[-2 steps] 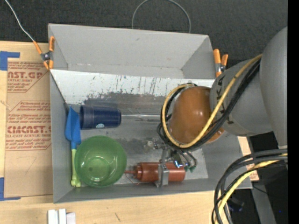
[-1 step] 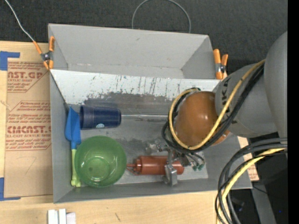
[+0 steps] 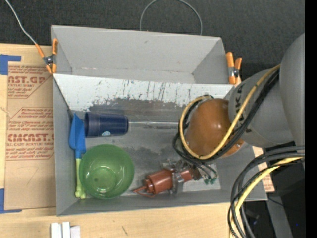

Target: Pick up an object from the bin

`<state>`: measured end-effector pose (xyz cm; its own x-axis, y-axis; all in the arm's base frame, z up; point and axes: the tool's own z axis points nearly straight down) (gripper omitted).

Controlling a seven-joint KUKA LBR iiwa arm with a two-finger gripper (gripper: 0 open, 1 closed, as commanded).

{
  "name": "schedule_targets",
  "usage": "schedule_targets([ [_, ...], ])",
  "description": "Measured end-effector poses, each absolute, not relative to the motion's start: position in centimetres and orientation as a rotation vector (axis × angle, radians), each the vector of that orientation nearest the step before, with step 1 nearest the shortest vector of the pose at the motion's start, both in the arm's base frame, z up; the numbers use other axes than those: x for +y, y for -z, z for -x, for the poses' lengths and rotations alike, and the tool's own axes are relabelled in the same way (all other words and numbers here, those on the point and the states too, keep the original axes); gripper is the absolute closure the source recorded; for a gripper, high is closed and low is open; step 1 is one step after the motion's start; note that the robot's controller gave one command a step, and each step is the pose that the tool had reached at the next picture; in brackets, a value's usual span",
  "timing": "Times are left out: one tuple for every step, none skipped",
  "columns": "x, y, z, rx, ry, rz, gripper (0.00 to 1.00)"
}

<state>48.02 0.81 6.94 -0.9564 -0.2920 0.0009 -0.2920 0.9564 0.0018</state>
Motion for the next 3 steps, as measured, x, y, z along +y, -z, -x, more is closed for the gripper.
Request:
schedule_targets([
  [0.77,-6.94,-48.02,-3.107,0.003,-0.455,1.0],
  [0.78,-7.04,-47.99,-3.107,0.003,-0.453,1.0],
  [0.81,-7.64,-47.86,-3.102,0.004,-0.454,1.0],
])
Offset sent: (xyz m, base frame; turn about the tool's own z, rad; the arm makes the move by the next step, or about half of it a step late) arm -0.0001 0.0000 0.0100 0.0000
